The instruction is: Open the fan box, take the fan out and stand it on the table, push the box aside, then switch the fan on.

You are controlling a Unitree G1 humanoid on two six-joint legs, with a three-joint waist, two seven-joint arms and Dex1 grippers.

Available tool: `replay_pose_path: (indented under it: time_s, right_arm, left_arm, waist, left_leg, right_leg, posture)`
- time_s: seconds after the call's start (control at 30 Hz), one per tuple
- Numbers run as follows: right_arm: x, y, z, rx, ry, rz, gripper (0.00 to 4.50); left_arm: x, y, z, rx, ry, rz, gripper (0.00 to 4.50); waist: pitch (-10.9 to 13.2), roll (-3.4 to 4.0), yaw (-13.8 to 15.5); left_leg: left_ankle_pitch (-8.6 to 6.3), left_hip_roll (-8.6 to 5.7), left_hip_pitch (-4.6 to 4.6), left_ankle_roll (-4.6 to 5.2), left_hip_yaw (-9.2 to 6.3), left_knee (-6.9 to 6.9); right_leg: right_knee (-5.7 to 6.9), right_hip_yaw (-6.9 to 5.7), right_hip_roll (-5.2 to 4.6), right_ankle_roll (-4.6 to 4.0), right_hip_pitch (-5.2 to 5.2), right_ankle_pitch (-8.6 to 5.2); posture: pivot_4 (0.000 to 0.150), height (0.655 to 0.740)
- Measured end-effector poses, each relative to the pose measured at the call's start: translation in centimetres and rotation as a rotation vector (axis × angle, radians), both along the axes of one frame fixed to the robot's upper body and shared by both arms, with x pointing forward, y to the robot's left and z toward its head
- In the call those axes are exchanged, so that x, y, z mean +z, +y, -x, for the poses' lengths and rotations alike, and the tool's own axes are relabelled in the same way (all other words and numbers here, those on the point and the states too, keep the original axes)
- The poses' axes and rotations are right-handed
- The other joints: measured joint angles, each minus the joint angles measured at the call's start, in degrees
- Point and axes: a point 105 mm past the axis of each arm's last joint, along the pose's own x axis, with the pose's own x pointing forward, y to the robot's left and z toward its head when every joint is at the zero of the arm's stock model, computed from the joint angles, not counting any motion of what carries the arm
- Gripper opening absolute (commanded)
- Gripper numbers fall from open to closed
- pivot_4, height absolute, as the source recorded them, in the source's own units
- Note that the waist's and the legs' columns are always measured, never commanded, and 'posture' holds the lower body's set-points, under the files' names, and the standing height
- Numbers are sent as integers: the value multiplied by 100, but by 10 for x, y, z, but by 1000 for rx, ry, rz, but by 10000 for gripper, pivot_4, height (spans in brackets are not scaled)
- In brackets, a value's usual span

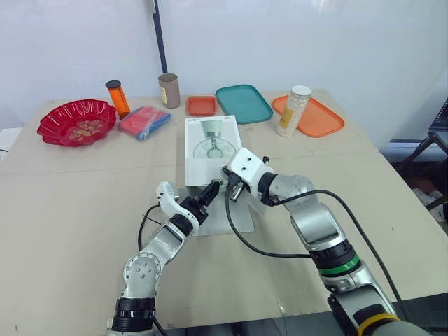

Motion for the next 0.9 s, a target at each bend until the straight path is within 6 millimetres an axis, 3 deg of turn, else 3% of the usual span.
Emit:
replay_pose_path:
  time_s: [0.4, 0.43, 0.47, 0.83, 0.9]
  right_arm:
    - [1, 0, 0, -2, 1, 2, 0]
    - [1, 0, 0, -1, 1, 2, 0]
    - [1, 0, 0, -1, 1, 2, 0]
    - [0, 1, 1, 0, 2, 0, 0]
    - [0, 1, 1, 0, 3, -1, 0]
  left_arm:
    - [1, -5, -6, -15, 4, 3, 39333]
    - [1, -6, -5, -17, 4, 2, 34033]
    - [1, -7, -5, -19, 4, 2, 31951]
    - [1, -10, -3, -31, 18, 5, 31951]
    - [1, -10, -3, -31, 18, 6, 26482]
  waist:
    - [0, 0, 10]
    - [0, 0, 9]
    - [0, 0, 9]
    - [0, 0, 7]
    - [0, 0, 7]
  left_leg:
    - [0, 0, -1, -1, 0, 0]
    - [0, 0, -1, -1, 0, 0]
    - [0, 0, -2, -1, 0, 0]
    - [1, 0, -1, -1, -1, -1]
    - [1, -1, -1, -1, -1, -1]
  right_leg:
    - [-1, 0, 0, 3, 0, -2]
    - [-2, 0, 0, 3, -1, -2]
    - [-2, 0, 0, 3, -1, -2]
    - [-2, 0, 0, 4, -1, -3]
    - [-2, 0, 0, 4, -1, -3]
  posture:
    - [1500, 7255]
    - [1500, 7255]
    - [1500, 7255]
    - [1500, 7255]
    - [1500, 7255]
